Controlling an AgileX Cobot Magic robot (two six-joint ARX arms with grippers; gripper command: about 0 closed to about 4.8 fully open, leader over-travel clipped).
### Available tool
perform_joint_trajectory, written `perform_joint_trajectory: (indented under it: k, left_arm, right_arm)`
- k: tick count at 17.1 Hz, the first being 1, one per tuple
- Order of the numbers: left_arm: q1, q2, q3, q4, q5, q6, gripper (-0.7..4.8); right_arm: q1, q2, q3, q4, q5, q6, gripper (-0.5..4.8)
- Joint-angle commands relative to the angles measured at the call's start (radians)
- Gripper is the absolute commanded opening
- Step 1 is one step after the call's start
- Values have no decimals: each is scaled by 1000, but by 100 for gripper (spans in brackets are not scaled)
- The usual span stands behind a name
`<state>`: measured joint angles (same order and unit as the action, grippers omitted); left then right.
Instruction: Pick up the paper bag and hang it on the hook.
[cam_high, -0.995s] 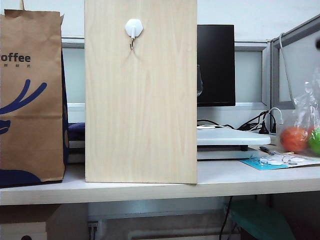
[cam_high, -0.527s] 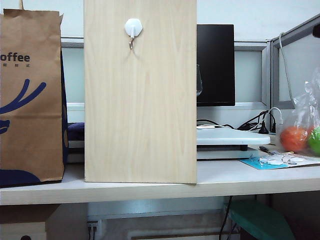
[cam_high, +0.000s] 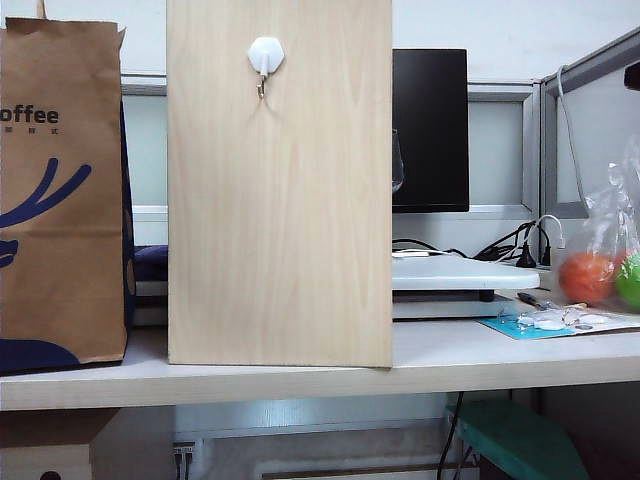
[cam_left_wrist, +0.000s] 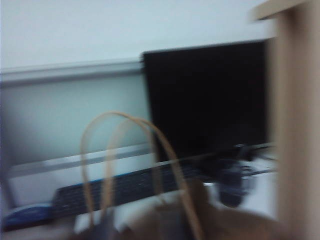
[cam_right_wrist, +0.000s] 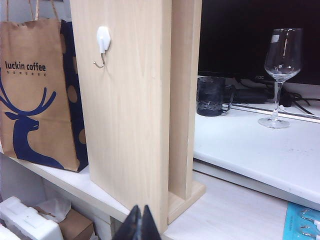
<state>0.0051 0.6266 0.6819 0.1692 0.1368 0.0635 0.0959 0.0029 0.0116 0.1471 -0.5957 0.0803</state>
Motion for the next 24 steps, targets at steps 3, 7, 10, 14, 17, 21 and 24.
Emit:
perform_joint_trajectory:
  k: [3, 7, 10, 14, 17, 21, 24]
  left_arm:
    - [2, 159, 85, 73, -63, 63, 309]
    - [3, 214, 85, 73, -95, 129, 301]
    - [2, 280, 85, 104, -90, 131, 210]
    - [2, 298, 85, 117, -93, 131, 81]
    - [2, 296, 85, 106, -142, 131, -6]
    - [-21, 182, 85, -75, -132, 68, -6]
    - [-63, 36, 86, -112, -63, 66, -6]
  right_arm:
    - [0, 0, -7, 10, -2, -2, 0]
    - [0, 0, -7, 10, -2, -2, 0]
    - [0, 0, -7, 9, -2, -2, 0]
    - [0, 0, -7, 8, -2, -2, 0]
    - [0, 0, -7, 8, -2, -2, 0]
    - [0, 0, -7, 8, -2, -2, -1]
    - [0, 0, -7, 7, -2, -2, 0]
